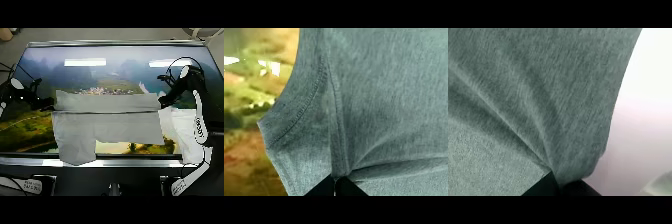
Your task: Fold the shirts.
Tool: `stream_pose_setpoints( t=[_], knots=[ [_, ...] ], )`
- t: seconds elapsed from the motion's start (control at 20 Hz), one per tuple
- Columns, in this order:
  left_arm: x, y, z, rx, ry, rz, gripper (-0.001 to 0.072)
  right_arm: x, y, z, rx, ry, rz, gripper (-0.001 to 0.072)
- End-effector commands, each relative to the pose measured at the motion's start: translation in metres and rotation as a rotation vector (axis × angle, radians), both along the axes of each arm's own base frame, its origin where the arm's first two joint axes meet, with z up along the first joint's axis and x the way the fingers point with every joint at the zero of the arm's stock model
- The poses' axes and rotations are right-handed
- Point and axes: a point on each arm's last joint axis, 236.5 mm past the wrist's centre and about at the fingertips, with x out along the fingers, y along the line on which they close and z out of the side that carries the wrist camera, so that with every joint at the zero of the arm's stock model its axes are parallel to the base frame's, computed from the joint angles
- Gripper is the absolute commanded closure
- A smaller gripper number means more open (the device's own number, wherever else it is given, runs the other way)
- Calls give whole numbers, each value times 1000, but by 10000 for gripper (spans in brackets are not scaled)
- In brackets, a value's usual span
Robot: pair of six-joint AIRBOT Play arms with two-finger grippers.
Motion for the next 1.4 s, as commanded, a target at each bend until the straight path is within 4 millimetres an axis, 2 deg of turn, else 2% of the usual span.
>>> stream_pose_setpoints(
  t=[0.0,0.2,0.35,0.4,0.45,0.5,0.55,0.65,0.7,0.8,0.85,0.9,1.0,1.1,1.2,1.35],
  knots=[
    [-12,2,-5,-14,51,1,687,-16,4,-11,15,70,12,694],
    [-15,1,-16,-20,85,11,686,-33,24,-28,39,132,38,694],
    [-15,2,-19,-21,91,21,683,-31,30,-29,47,130,16,676],
    [-14,3,-17,-21,87,24,647,-32,30,-28,49,136,2,593],
    [-15,5,-14,-22,88,24,556,-32,29,-27,57,134,-4,495],
    [-15,7,-9,-23,88,27,402,-34,28,-20,72,136,14,387],
    [-15,12,0,-25,84,32,354,-36,23,-10,83,133,32,338],
    [-15,26,22,-24,59,52,355,-38,1,15,94,110,-10,320],
    [-21,31,32,-25,59,62,358,-42,-14,26,98,106,-55,320],
    [-45,35,39,-32,77,88,368,-58,-38,35,94,121,-163,325],
    [-66,32,32,-40,105,103,368,-71,-40,32,94,126,-180,328],
    [-91,25,18,-48,139,116,367,-86,-36,23,97,128,-178,332],
    [-153,-4,-15,-104,204,112,365,-121,-16,5,145,148,-138,332],
    [-197,-20,-33,-114,221,109,365,-149,-3,-7,176,170,-129,332],
    [-215,-26,-36,-107,199,107,366,-163,0,-12,177,177,-117,332],
    [-221,-39,-36,-141,176,129,365,-164,1,-14,178,173,-116,333]
  ],
)
